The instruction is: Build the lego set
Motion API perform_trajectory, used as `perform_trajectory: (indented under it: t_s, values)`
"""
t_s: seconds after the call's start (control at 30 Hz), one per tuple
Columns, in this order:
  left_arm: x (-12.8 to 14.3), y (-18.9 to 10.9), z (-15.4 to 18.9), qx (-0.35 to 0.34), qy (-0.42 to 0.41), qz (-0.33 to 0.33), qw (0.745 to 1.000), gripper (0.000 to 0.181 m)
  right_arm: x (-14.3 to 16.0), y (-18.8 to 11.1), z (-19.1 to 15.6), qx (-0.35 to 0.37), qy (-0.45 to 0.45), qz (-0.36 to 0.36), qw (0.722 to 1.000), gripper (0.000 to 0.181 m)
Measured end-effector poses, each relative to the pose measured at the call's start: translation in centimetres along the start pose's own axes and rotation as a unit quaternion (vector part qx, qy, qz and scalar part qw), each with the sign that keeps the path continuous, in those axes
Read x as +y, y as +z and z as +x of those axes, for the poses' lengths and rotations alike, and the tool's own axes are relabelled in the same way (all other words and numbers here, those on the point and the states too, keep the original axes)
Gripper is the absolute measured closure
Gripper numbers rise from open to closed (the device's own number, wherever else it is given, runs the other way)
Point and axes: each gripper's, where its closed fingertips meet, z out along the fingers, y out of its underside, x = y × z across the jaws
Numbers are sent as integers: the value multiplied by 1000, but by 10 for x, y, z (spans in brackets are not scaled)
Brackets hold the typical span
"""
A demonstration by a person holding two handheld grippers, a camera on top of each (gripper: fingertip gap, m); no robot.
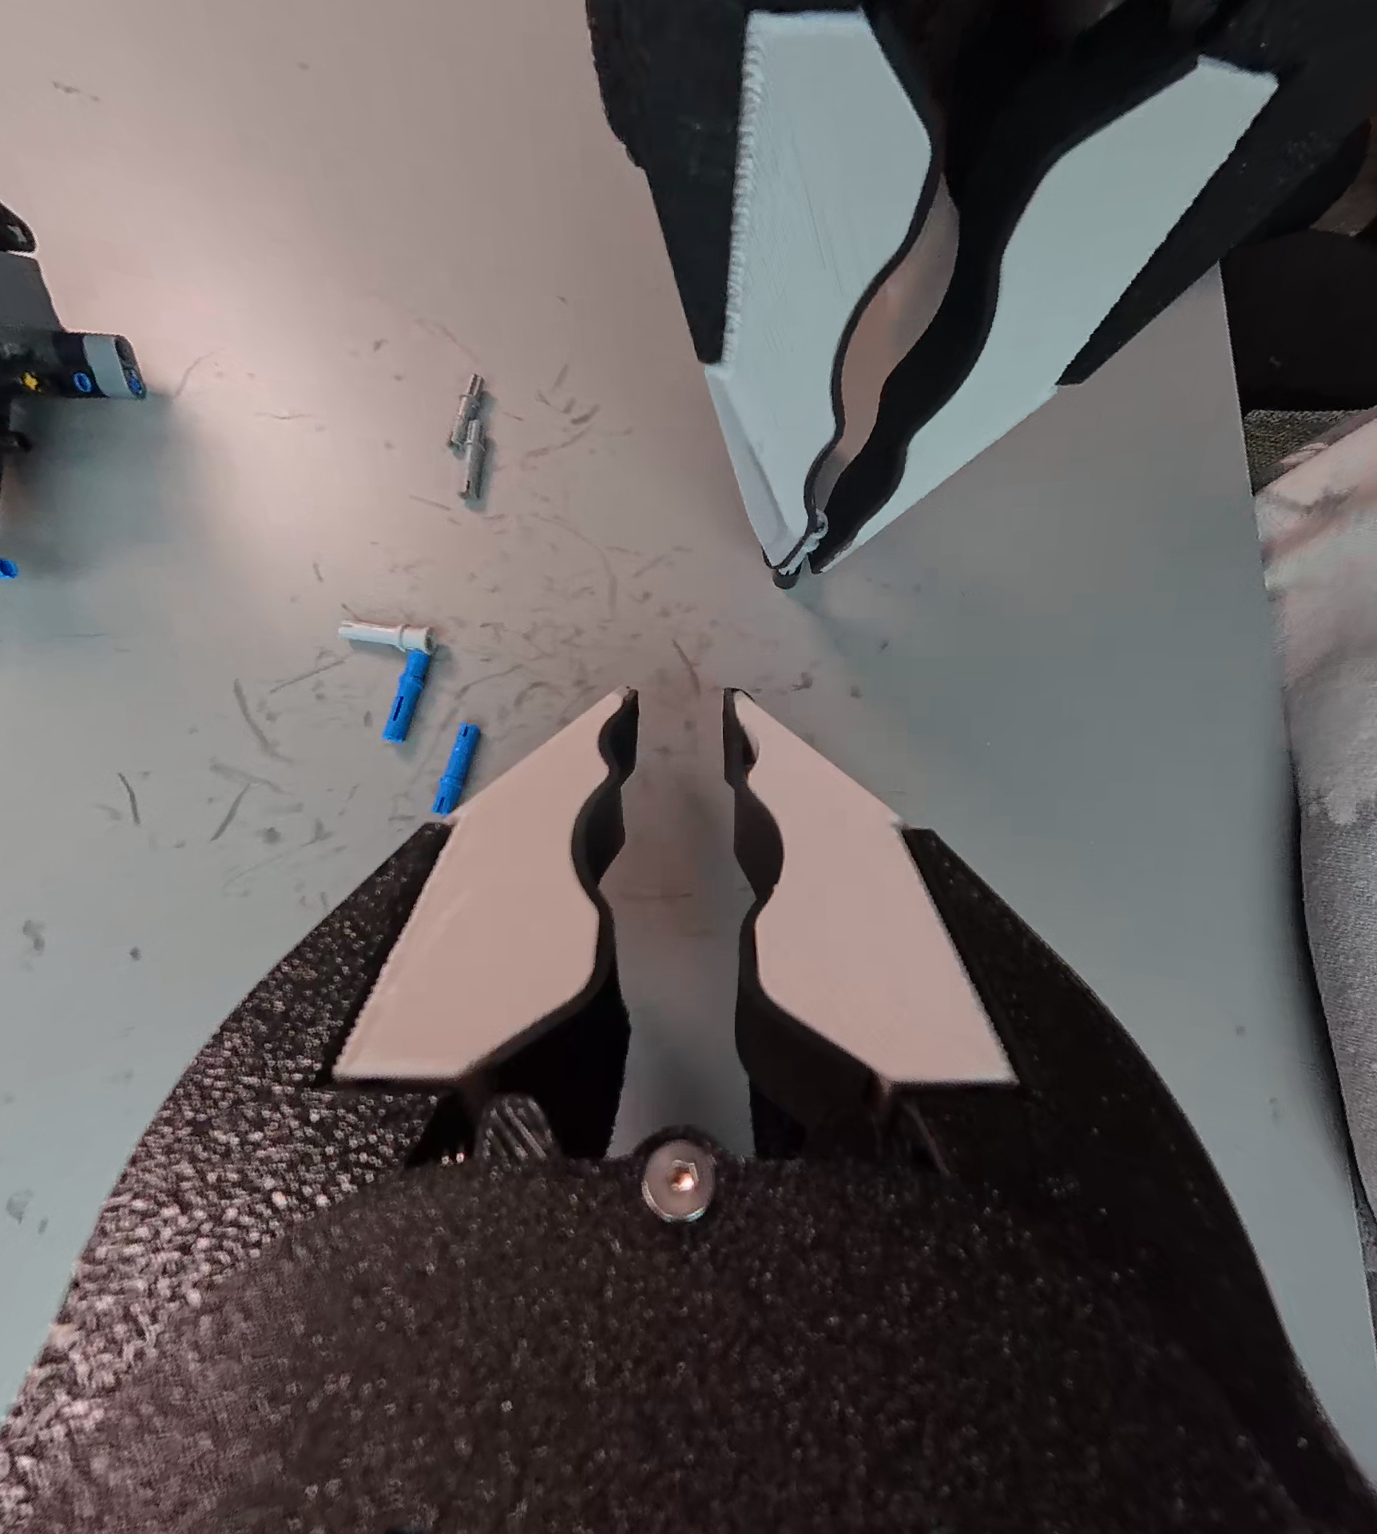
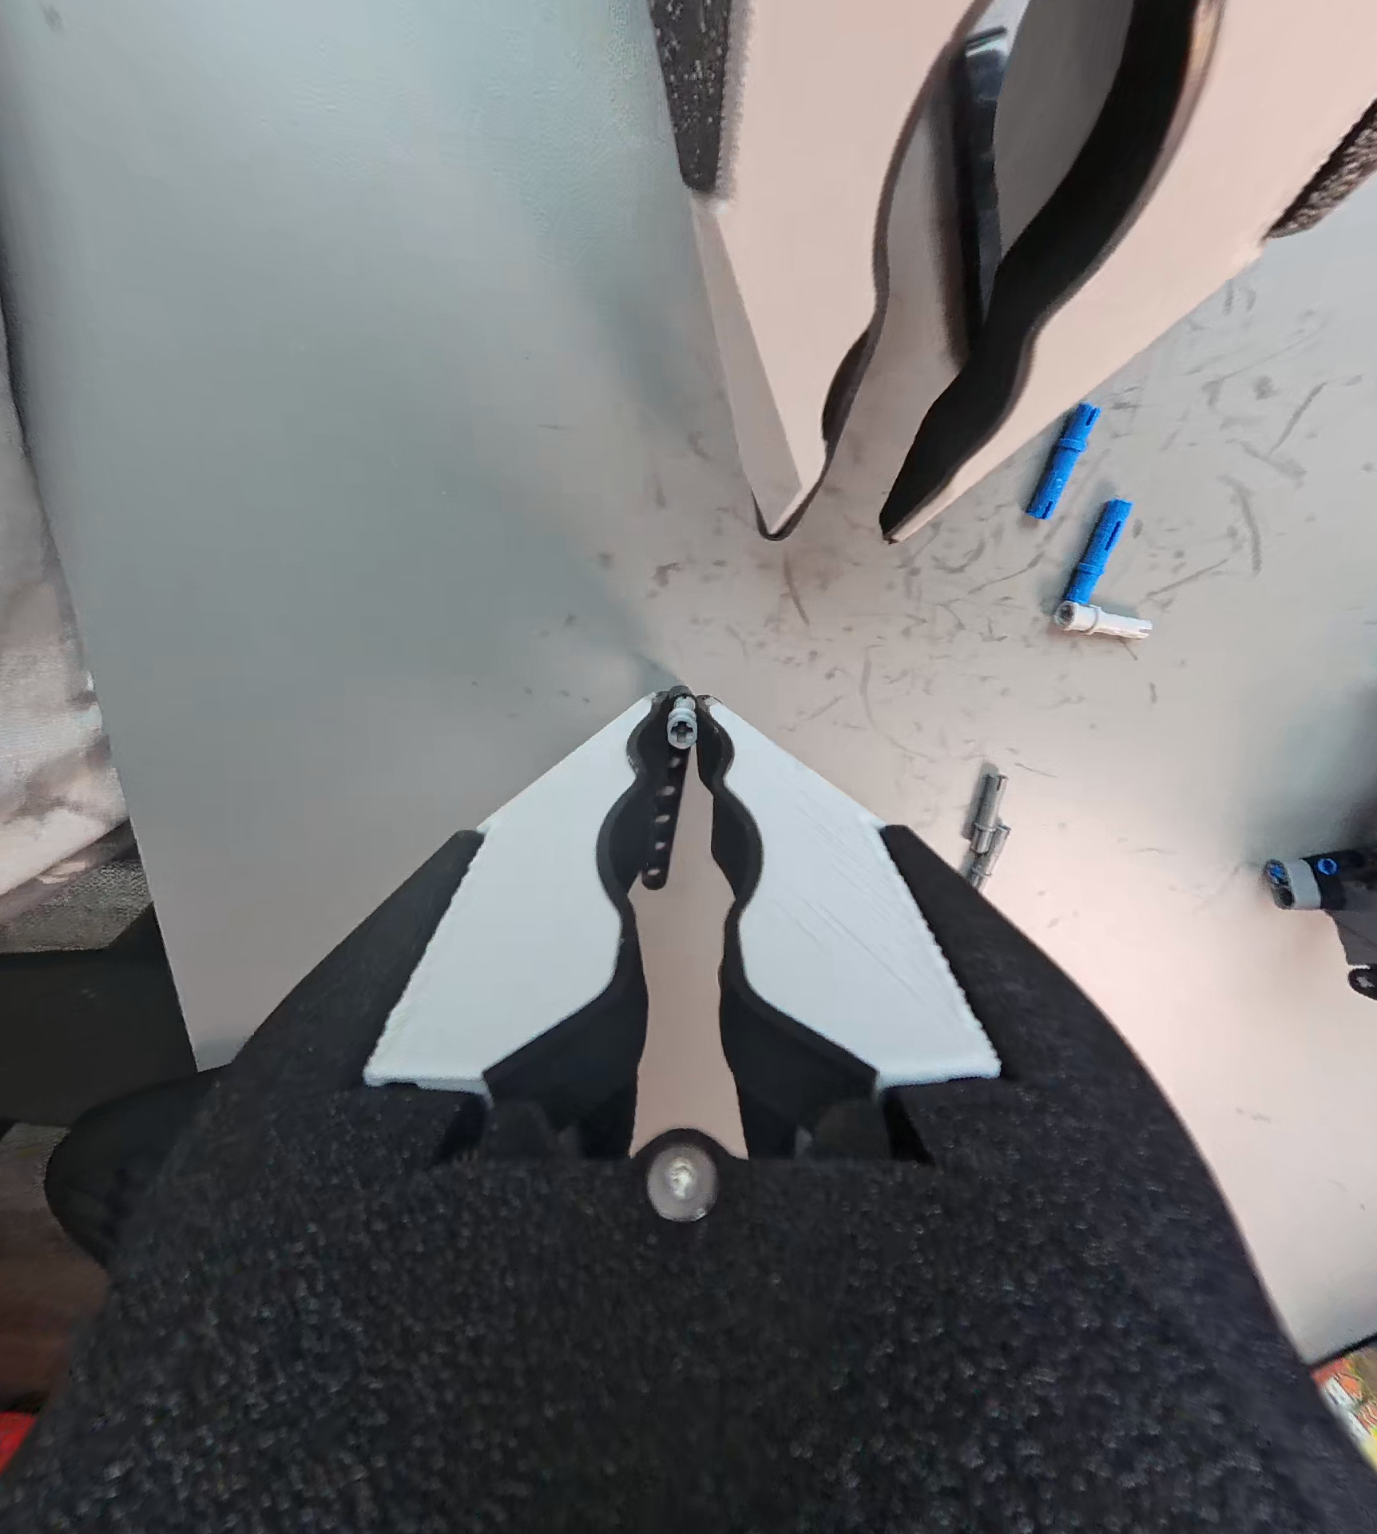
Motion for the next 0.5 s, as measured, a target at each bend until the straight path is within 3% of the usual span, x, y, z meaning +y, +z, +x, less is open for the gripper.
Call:
perform_trajectory:
  t_s: [0.5]
  values:
    - [-2,8,15,15,11,-2,1000,160,1,-1,1,5,30,38,999,176]
